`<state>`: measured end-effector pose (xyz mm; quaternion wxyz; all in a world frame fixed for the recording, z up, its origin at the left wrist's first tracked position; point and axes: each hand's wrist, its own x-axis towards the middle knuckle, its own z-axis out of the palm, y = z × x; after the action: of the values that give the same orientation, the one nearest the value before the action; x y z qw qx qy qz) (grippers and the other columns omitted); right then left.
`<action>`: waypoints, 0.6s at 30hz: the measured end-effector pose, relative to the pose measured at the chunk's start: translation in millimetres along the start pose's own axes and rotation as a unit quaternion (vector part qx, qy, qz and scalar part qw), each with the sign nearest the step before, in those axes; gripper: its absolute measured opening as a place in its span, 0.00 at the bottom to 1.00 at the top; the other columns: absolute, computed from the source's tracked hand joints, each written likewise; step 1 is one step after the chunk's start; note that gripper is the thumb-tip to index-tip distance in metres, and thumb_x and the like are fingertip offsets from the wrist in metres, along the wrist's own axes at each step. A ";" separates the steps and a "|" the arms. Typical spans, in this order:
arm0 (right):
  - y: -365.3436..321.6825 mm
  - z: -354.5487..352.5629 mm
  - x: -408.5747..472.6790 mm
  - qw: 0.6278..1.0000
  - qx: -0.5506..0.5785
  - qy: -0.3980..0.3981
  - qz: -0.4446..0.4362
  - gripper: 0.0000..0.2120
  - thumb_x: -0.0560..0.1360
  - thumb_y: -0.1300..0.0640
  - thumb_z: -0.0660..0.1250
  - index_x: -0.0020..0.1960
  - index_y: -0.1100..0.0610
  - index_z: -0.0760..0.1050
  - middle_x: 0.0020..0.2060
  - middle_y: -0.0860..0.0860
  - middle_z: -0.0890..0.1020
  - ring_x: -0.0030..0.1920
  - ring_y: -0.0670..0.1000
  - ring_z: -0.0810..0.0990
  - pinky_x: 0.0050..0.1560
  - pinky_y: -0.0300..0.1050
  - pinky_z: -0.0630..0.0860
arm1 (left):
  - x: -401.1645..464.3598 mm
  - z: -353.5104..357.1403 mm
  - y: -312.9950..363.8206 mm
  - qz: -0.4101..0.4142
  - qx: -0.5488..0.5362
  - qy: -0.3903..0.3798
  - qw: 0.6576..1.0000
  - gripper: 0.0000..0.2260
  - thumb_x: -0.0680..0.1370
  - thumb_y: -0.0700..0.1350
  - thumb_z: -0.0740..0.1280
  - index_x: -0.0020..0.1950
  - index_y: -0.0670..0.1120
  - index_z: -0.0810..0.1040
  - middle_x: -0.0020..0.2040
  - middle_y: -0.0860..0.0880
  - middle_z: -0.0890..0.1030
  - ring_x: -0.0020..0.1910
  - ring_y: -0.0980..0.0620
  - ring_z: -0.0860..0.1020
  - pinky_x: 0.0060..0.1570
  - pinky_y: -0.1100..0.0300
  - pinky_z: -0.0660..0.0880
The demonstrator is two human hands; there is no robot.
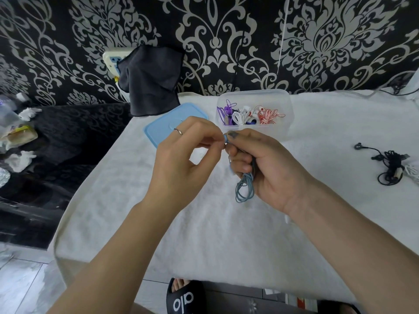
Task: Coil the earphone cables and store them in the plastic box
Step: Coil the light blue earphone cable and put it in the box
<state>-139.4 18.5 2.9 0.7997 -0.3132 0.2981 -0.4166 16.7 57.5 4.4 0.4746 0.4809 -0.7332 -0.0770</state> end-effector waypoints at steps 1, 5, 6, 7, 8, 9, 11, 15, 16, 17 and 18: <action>0.1 0.2 -0.3 1.000 0.004 0.000 0.003 0.10 0.80 0.64 0.64 0.40 0.62 0.75 0.30 0.52 0.76 0.26 0.43 0.64 0.25 0.34 0.65 | -0.1 0.6 -0.1 0.000 0.004 0.004 1.000 0.04 0.77 0.30 0.70 0.49 0.36 0.81 0.46 0.45 0.81 0.47 0.47 0.82 0.47 0.53 0.81; -1.8 1.0 -1.4 0.998 0.048 -0.006 0.028 0.10 0.80 0.64 0.64 0.39 0.61 0.73 0.31 0.52 0.74 0.26 0.43 0.64 0.25 0.33 0.65 | -0.4 1.3 -1.9 -0.017 -0.008 0.007 1.000 0.03 0.78 0.31 0.70 0.50 0.37 0.81 0.46 0.45 0.82 0.47 0.47 0.83 0.49 0.53 0.82; -2.3 1.3 -1.8 0.998 0.059 -0.009 0.035 0.11 0.80 0.64 0.64 0.39 0.61 0.72 0.31 0.52 0.74 0.26 0.43 0.64 0.25 0.33 0.65 | -0.6 1.2 -2.3 -0.024 -0.017 0.007 1.000 0.03 0.78 0.32 0.70 0.50 0.37 0.81 0.46 0.45 0.82 0.47 0.47 0.83 0.49 0.53 0.82; -2.9 1.6 -2.2 0.997 0.066 -0.011 0.041 0.11 0.80 0.64 0.64 0.38 0.61 0.72 0.31 0.52 0.74 0.26 0.43 0.63 0.25 0.32 0.65 | -0.7 1.1 -2.2 -0.033 -0.026 0.008 0.999 0.03 0.78 0.32 0.70 0.50 0.38 0.81 0.46 0.44 0.82 0.46 0.47 0.84 0.49 0.53 0.82; -3.3 2.0 -2.5 0.996 0.071 -0.012 0.046 0.12 0.80 0.64 0.64 0.38 0.60 0.71 0.31 0.52 0.74 0.26 0.43 0.63 0.25 0.32 0.65 | -0.8 1.1 -1.9 -0.041 -0.036 0.009 0.998 0.03 0.79 0.32 0.70 0.51 0.38 0.82 0.46 0.44 0.83 0.46 0.47 0.84 0.49 0.54 0.82; -3.5 2.2 -2.9 0.996 0.075 -0.012 0.050 0.12 0.79 0.64 0.64 0.37 0.60 0.71 0.31 0.52 0.74 0.26 0.43 0.63 0.25 0.32 0.65 | -0.7 1.2 -1.6 -0.049 -0.047 0.010 0.998 0.03 0.79 0.33 0.70 0.51 0.39 0.82 0.46 0.44 0.83 0.46 0.47 0.84 0.49 0.54 0.82; -3.6 2.3 -3.8 0.995 0.076 -0.015 0.060 0.12 0.79 0.63 0.65 0.37 0.59 0.70 0.31 0.51 0.74 0.26 0.43 0.62 0.25 0.31 0.65 | -0.2 1.6 -1.7 -0.060 -0.070 0.010 0.996 0.04 0.79 0.33 0.70 0.50 0.40 0.81 0.46 0.44 0.83 0.46 0.47 0.84 0.49 0.56 0.81; -3.5 1.5 -4.4 0.993 0.092 -0.016 0.071 0.10 0.78 0.63 0.65 0.39 0.60 0.70 0.31 0.51 0.73 0.25 0.43 0.63 0.25 0.30 0.65 | 0.0 3.1 -3.3 -0.052 -0.097 -0.005 0.994 0.06 0.79 0.32 0.70 0.49 0.42 0.80 0.45 0.43 0.81 0.46 0.44 0.82 0.48 0.56 0.80; -3.5 1.0 -4.2 0.992 0.100 -0.014 0.072 0.10 0.78 0.64 0.65 0.39 0.60 0.70 0.31 0.51 0.73 0.25 0.43 0.63 0.25 0.30 0.65 | -0.1 3.7 -3.9 -0.047 -0.097 -0.009 0.994 0.06 0.78 0.31 0.70 0.49 0.41 0.80 0.45 0.43 0.81 0.46 0.44 0.82 0.48 0.55 0.80; -3.4 0.8 -4.0 0.992 0.106 -0.013 0.073 0.10 0.78 0.64 0.65 0.38 0.60 0.71 0.32 0.52 0.73 0.25 0.43 0.64 0.25 0.30 0.65 | -0.2 4.1 -4.3 -0.044 -0.098 -0.011 0.994 0.05 0.78 0.31 0.70 0.48 0.40 0.80 0.45 0.43 0.81 0.46 0.43 0.82 0.48 0.55 0.80; -3.2 0.5 -4.0 0.991 0.111 -0.013 0.074 0.10 0.78 0.64 0.65 0.38 0.60 0.71 0.32 0.52 0.72 0.25 0.43 0.64 0.25 0.30 0.65 | -0.4 4.4 -4.7 -0.046 -0.103 -0.010 0.994 0.05 0.78 0.31 0.70 0.48 0.40 0.80 0.45 0.43 0.81 0.46 0.44 0.82 0.49 0.55 0.80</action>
<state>-142.5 20.5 6.5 0.8622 -0.2044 0.2618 -0.3824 16.3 53.8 -1.0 0.5098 0.4622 -0.7032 -0.1786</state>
